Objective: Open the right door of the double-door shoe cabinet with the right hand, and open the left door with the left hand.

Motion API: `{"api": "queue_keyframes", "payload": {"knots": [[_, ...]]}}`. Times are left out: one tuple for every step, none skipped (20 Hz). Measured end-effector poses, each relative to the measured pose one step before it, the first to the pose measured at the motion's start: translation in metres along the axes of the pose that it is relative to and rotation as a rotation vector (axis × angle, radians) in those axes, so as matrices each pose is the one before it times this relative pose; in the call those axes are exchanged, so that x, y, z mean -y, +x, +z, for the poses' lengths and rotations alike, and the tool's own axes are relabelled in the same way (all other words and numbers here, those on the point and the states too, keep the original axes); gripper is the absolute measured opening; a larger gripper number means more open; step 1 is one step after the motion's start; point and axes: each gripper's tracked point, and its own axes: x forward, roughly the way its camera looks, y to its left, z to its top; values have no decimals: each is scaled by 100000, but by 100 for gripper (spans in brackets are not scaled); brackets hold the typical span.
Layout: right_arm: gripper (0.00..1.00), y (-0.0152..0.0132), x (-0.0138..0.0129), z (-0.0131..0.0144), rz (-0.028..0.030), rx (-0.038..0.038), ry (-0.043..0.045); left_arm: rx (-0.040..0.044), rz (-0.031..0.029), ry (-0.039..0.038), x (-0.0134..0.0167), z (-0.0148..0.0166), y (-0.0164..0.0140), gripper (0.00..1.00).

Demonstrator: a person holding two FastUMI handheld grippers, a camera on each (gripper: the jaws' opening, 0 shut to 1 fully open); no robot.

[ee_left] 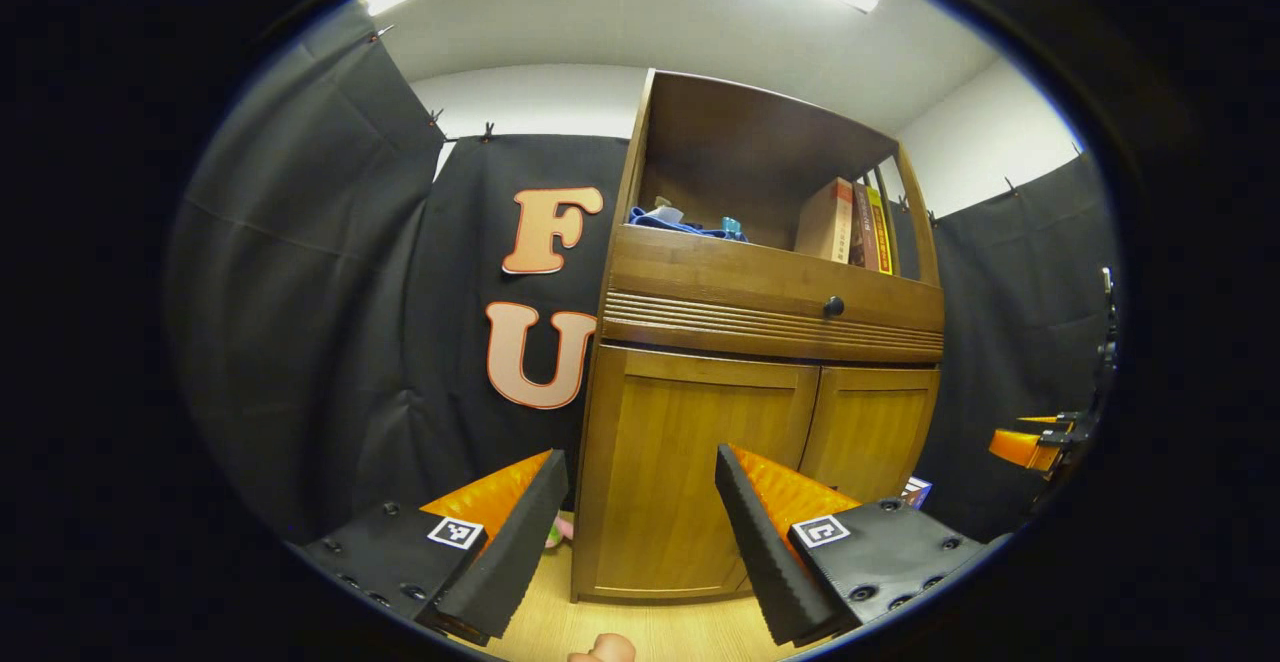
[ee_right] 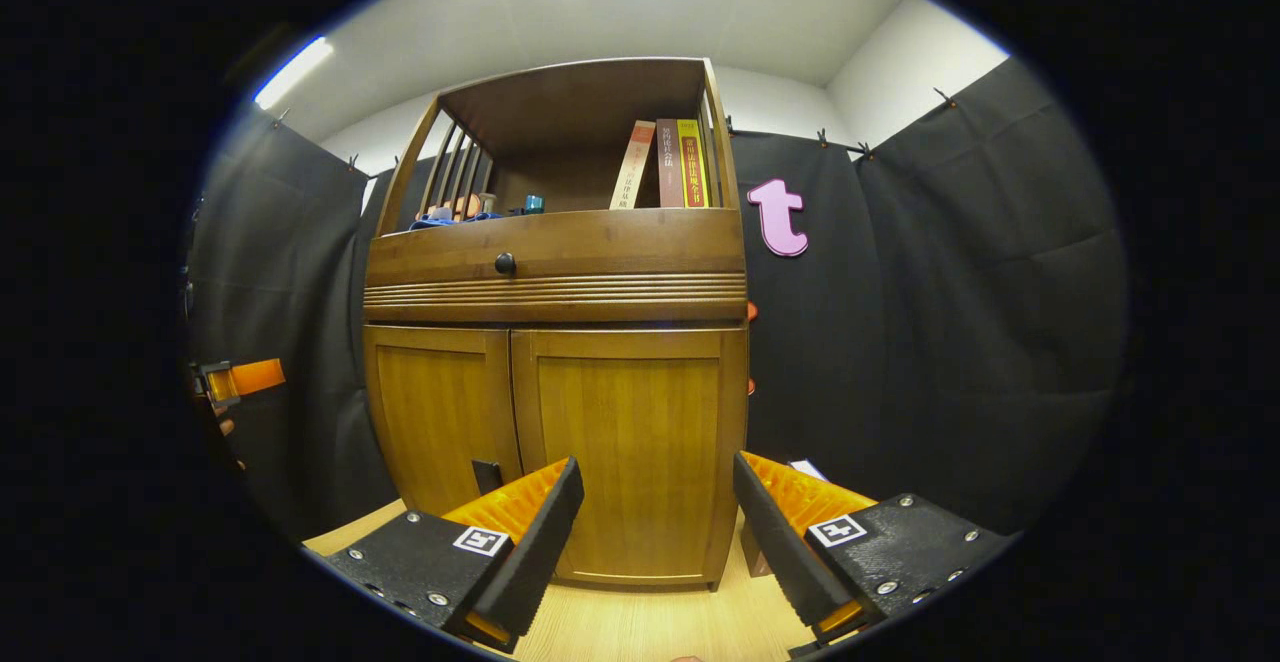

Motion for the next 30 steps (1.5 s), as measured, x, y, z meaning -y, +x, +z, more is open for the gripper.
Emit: {"api": "queue_keyframes", "payload": {"knots": [[93,325,-245,-675,436,-780,500,-263,639,27,-338,-34,-55,96],[93,466,-136,-743,703,-1088,165,-341,585,-187,-234,-32,-56,98],[93,513,-173,-696,402,-838,-90,-191,-228,-214,29,24,-76,98],[93,465,-161,-565,-168,-148,-269,-21,-408,-12,32,-8,-175,96],[94,560,6,-558,-482,-125,-260,80,131,198,-92,67,-113,98],[94,473,-41,-465,-54,174,114,257,184,443,-14,103,-99,98],[94,656,-244,-595,572,-530,-21,281,259,590,43,83,14,98],[93,783,-532,-881,1016,-633,114,268,301,605,-28,38,-12,98],[94,765,-602,-763,1274,-333,75,177,169,482,22,118,-65,98],[94,596,-491,-1047,639,-1119,-661,157,184,225,-97,96,0,98],[94,734,-456,-786,730,-566,-1002,178,72,123,30,128,-38,98],[93,761,-693,-305,324,698,-330,53,331,199,-51,78,-14,98],[93,754,-624,-356,416,148,-244,40,331,356,-4,17,-1,98],[93,638,-567,-435,500,-518,330,46,373,440,-47,72,-68,98],[93,672,-739,-566,1184,-471,1018,81,245,393,6,55,-58,98],[93,561,-630,-791,696,-429,1197,124,-5,357,-38,35,-12,98],[93,602,-538,-536,391,101,943,24,61,171,101,39,-15,98],[93,812,-518,-486,386,184,761,104,-145,102,162,14,-37,98],[94,903,-265,-782,-530,-778,75,101,-276,-68,127,12,-9,98],[94,734,-287,-622,170,-898,418,67,-436,-159,215,-19,-68,98],[94,792,-485,-642,532,-744,885,128,-460,-165,187,43,9,98],[94,799,-334,-578,206,-826,966,252,-339,-39,85,101,-40,96],[94,687,-249,-460,128,-644,813,254,-186,81,67,98,-12,94],[94,695,-155,-451,218,-758,793,307,-180,24,145,40,-82,95],[94,638,-41,-510,208,-1142,1056,-8,-79,-56,-60,-63,-77,96],[94,288,-221,-482,703,-579,986,-216,-3,-30,-30,-109,-19,96],[94,544,-226,-343,781,-510,715,-386,197,132,-122,-155,-2,98],[94,492,-133,-277,314,-675,539,-235,411,251,-237,-33,-10,98],[100,345,-128,-194,113,-387,399,-2,408,220,-179,28,-8,98],[94,356,-192,-158,194,28,157,6,305,200,-147,17,-6,98]]}}
